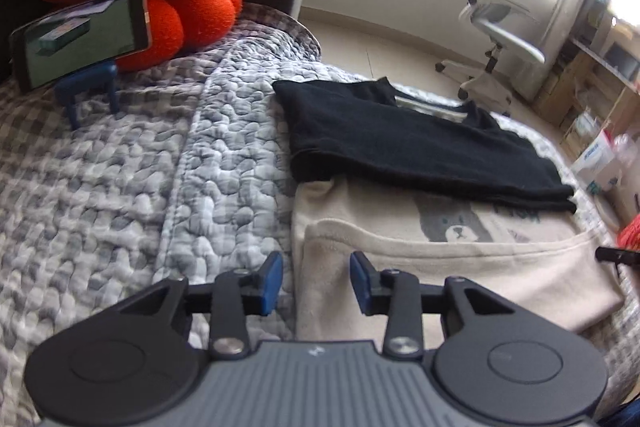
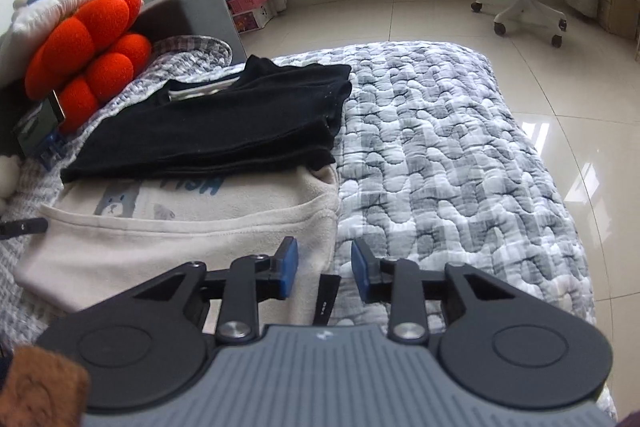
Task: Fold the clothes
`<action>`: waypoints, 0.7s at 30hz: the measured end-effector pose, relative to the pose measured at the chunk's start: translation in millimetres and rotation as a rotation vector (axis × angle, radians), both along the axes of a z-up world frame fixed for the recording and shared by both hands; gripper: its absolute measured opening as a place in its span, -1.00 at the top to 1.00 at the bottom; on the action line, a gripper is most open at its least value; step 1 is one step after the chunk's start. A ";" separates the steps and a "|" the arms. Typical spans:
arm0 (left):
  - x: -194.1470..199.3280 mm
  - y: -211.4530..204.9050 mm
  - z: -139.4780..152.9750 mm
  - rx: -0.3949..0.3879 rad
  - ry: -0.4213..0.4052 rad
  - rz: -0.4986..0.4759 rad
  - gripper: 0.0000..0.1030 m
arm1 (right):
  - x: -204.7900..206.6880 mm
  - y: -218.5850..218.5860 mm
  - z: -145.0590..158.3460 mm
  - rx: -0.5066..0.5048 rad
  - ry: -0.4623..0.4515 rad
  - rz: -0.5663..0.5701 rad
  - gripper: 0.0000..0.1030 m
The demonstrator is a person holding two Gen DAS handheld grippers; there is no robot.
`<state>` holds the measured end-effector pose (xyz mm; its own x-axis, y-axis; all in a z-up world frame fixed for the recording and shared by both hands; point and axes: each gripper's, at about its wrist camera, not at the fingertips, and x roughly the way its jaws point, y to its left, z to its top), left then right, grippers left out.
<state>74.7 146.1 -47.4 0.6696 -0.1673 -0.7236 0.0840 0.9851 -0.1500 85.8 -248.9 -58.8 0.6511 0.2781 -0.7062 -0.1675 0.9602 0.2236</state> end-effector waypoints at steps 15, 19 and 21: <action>-33.3 -3.3 21.3 0.047 -0.177 -0.001 0.88 | -19.1 26.4 13.9 -0.163 -0.184 0.043 0.76; -23.4 -2.8 13.3 0.055 -0.142 0.011 0.88 | -15.2 28.8 11.0 -0.183 -0.177 0.032 0.76; -17.8 -1.3 3.0 0.053 -0.112 0.020 0.87 | -10.9 30.5 3.0 -0.201 -0.147 0.028 0.76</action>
